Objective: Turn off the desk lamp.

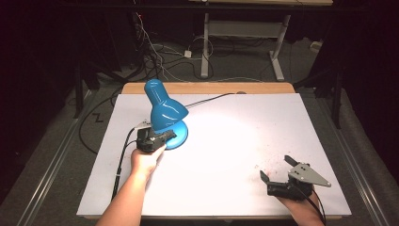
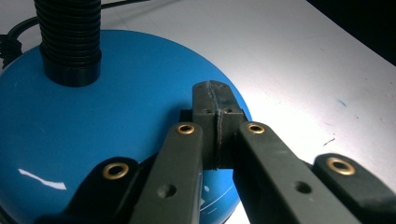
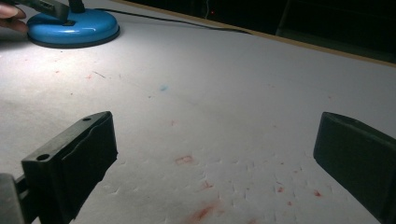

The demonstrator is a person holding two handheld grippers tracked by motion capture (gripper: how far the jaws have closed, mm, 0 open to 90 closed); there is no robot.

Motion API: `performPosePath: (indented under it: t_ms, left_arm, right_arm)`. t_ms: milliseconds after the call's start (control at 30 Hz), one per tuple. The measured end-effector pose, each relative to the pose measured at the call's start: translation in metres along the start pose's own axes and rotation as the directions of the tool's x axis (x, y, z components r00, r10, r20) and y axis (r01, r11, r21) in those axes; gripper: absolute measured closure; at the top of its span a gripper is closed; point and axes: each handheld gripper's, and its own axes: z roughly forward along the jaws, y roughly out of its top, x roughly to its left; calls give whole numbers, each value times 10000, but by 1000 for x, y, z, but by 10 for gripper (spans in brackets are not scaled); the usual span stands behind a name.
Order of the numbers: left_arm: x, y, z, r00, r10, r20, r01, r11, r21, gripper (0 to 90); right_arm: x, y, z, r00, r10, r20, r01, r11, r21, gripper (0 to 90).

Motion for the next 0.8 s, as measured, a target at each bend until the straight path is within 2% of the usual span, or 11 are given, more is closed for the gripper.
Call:
performPosePath:
  t_ms: [233, 433, 800]
  left_arm:
    - [0, 0, 0, 10000, 51, -8, -51, 10000, 44, 882]
    - [1, 0, 1, 9998, -157, -148, 158, 9999, 56, 882]
    - [-1, 1, -1, 9998, -38, -193, 38, 10000, 24, 882]
  right_arm:
    - [0, 0, 0, 10000, 7, -1, -7, 10000, 3, 5]
    - [0, 0, 0, 10000, -15, -2, 15, 10000, 8, 5]
    - [-1, 0, -1, 10000, 20, 14, -20, 10000, -30, 5]
